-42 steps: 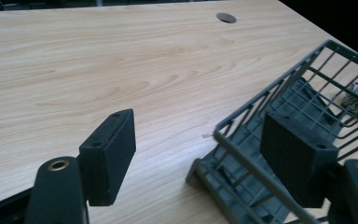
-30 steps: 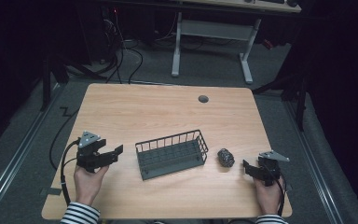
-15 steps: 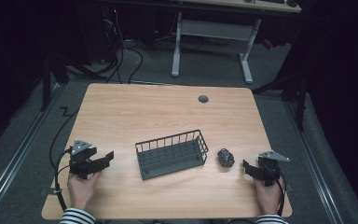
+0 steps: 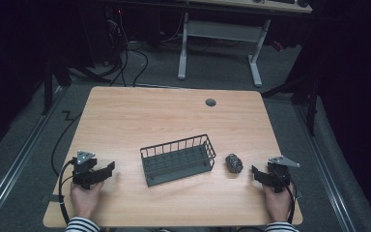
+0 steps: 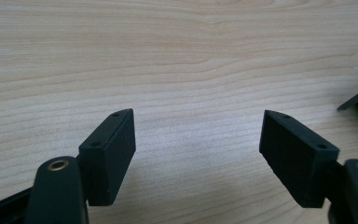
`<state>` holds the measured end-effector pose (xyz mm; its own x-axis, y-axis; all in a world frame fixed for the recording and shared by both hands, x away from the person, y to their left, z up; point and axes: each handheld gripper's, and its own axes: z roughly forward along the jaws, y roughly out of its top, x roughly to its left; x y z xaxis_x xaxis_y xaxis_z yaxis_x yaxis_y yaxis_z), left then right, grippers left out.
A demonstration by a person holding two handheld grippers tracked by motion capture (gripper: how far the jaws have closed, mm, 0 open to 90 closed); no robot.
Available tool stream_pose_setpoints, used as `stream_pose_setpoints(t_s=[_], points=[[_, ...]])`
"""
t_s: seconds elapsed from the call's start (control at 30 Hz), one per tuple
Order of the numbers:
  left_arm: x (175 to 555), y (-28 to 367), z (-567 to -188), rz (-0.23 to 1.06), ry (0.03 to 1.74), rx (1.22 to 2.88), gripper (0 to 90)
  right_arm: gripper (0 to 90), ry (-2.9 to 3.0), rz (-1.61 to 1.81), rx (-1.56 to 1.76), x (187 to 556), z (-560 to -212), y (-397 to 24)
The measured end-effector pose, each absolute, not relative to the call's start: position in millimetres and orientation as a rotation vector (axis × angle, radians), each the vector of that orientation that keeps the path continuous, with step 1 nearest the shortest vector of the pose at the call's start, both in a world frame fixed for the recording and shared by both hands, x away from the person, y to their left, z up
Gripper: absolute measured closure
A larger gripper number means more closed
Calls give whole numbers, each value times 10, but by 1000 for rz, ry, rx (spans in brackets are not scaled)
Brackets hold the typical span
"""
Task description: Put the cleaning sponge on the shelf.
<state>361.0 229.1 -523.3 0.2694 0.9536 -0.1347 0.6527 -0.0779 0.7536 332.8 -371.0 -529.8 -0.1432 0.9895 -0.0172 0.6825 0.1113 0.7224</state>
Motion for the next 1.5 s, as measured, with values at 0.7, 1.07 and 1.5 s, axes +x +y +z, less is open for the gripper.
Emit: stream_pose_setpoints(t_s=[0.7, 1.07, 1.5], points=[[3618, 2207, -5372, 639, 1486, 1884, 259, 312, 1889, 797, 1617, 3340, -5298, -3709], [3612, 2202, -5372, 636, 1487, 1884, 260, 327, 1952, 816, 1615, 3309, -5204, -3685], [3612, 2210, -5373, 626, 1486, 1876, 251, 300, 2068, 958, 1414, 3067, -4900, -3351]])
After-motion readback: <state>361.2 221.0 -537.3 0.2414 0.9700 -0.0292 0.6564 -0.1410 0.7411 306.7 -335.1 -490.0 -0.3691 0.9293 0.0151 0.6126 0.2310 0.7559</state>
